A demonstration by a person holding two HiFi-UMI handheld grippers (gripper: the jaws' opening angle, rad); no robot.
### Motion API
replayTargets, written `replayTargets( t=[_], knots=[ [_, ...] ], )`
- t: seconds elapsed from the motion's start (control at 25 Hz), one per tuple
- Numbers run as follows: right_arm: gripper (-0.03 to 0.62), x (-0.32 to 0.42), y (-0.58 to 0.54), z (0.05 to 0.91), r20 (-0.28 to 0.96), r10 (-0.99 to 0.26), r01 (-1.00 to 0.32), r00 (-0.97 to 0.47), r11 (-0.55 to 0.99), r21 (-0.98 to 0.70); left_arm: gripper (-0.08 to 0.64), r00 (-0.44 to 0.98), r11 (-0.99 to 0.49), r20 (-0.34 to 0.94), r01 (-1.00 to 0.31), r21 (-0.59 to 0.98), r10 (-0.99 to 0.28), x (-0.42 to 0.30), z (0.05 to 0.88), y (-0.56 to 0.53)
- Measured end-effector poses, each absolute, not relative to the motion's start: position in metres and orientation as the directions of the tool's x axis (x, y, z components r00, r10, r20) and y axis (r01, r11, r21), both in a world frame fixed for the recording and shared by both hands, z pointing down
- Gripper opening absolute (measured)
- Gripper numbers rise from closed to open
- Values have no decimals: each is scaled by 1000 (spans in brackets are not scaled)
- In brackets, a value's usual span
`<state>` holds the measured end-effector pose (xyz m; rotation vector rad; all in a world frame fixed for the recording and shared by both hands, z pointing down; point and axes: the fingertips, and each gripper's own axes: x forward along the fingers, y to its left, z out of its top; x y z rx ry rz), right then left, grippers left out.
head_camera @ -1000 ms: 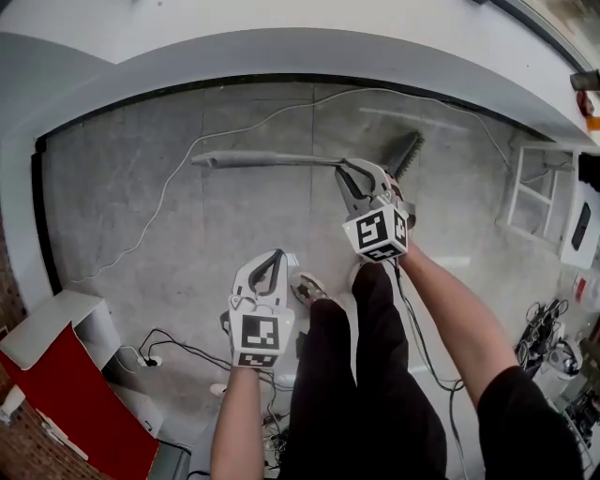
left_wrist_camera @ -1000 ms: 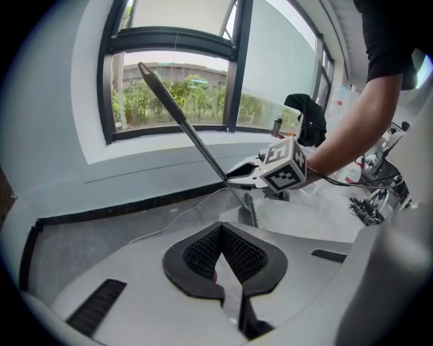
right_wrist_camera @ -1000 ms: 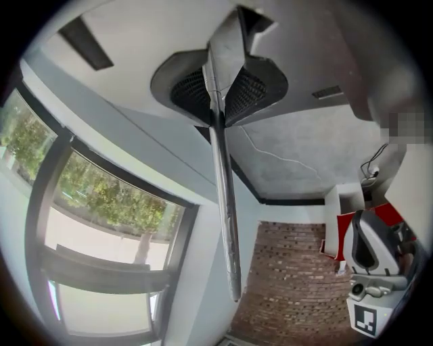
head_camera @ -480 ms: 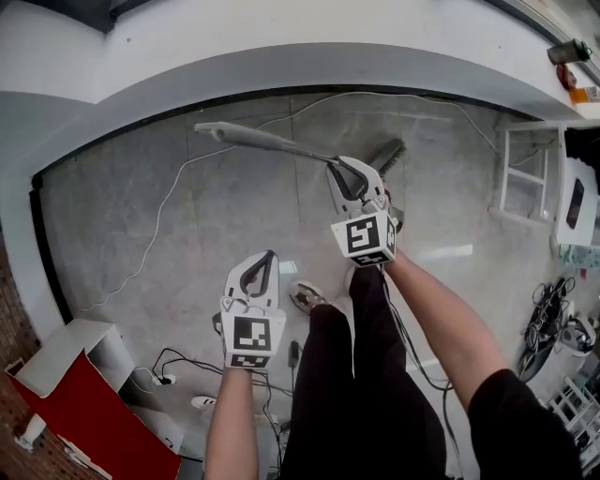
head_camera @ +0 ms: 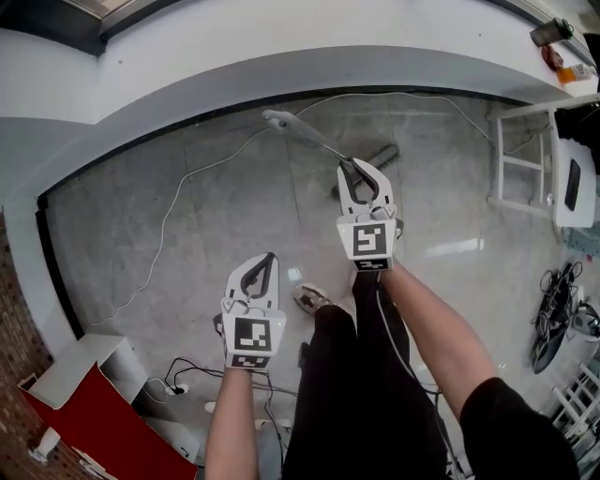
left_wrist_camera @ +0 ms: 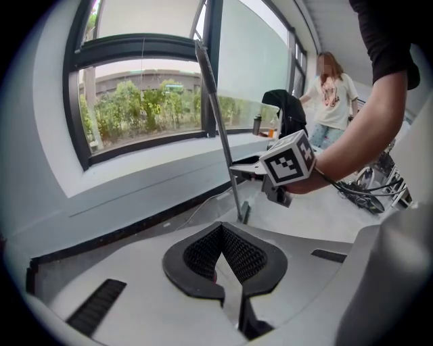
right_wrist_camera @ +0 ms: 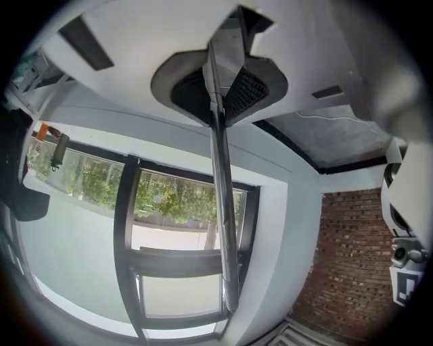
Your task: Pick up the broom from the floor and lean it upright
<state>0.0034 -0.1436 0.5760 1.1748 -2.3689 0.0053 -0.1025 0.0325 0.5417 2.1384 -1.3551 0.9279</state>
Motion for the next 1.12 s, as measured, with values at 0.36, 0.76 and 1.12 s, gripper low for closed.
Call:
replayTargets(
  t=[0.36,0.76,1.12],
  knots=[
    [63,41,-100,569,435,-762,-781,-480,597,183,2,339,-463,727,-886,33,-597,-68,539,47],
    [61,58,-87,566,445,-770,-807,-457,570,156,2,355,-483,737,-875,44,-576,-45,538,59],
    [61,60,-84,566,457,-758,-792,-465,587,169,2,360,-489,733,-871,43,-577,-35,538,51]
  ],
)
